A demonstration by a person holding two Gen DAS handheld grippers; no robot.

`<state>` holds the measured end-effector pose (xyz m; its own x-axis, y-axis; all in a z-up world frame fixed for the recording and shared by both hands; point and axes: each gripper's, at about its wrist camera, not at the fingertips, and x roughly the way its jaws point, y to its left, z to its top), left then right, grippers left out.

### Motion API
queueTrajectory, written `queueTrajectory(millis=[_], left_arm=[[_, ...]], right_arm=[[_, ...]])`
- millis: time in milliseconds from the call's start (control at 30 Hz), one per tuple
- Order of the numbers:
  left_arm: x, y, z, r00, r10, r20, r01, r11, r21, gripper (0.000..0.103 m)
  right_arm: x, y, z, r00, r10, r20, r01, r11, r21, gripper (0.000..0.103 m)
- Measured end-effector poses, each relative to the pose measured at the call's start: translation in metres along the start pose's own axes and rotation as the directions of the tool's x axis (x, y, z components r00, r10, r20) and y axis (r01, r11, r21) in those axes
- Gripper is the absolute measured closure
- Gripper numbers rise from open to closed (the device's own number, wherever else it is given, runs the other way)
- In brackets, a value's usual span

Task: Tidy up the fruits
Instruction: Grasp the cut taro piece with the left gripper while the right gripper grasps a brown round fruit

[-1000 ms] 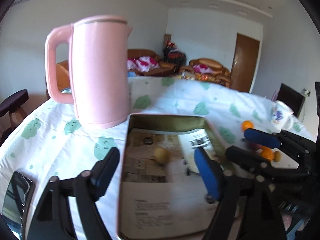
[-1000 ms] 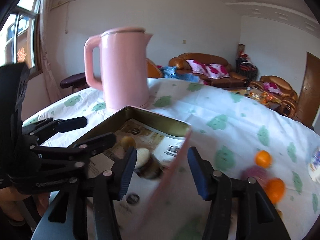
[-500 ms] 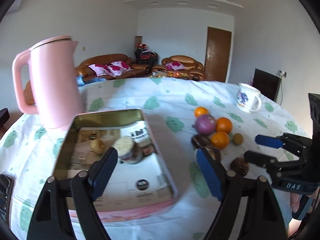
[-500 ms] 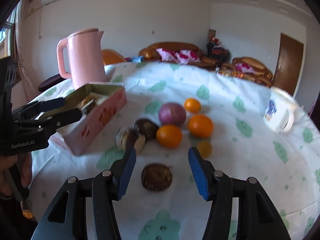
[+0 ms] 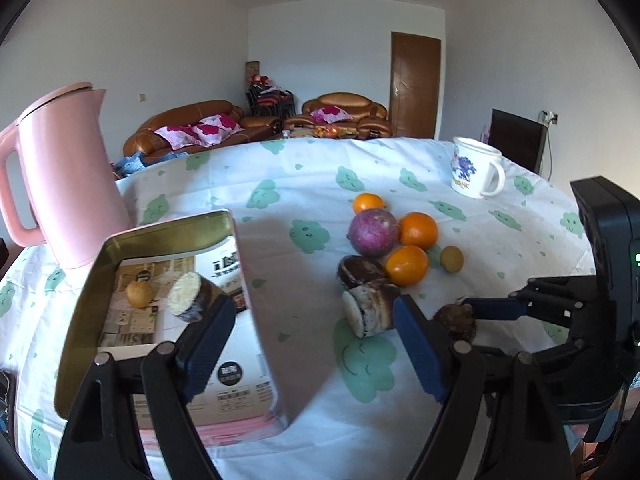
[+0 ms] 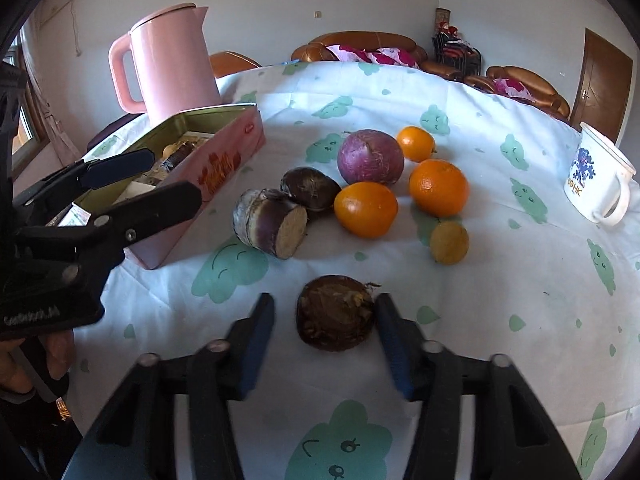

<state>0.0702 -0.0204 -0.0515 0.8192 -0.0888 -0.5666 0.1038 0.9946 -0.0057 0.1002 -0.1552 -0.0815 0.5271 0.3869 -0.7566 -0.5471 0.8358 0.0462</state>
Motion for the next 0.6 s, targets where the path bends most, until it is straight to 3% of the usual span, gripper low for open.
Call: queueTrajectory(millis=[167,467,600], left_arm=[[0.006,-0.011,0.003,0.999,-0.035,-0.023,0.036,0.999,0.016,0.02],[0.028,-0.028,0.009,0.995,-0.057,-0.082,0.06,0.998,0.034,0.021],[0.039,-0.028,0.009,0.989,-0.083,-0.124,0.085,0.996,0.017,0.036]], right_arm=[[-0.009,0.0,0.001,0.998,-0.048,0.035,0.049,0.999,-0.011,0.062],[-0.019,-0.035,0.015,0.979,-0.177,0.105,0.168,0.982,0.091,0.062],[-0.016,-0.04,0.016,0.974,-0.192,0.118,0.179,0.977,0.114,0.062]])
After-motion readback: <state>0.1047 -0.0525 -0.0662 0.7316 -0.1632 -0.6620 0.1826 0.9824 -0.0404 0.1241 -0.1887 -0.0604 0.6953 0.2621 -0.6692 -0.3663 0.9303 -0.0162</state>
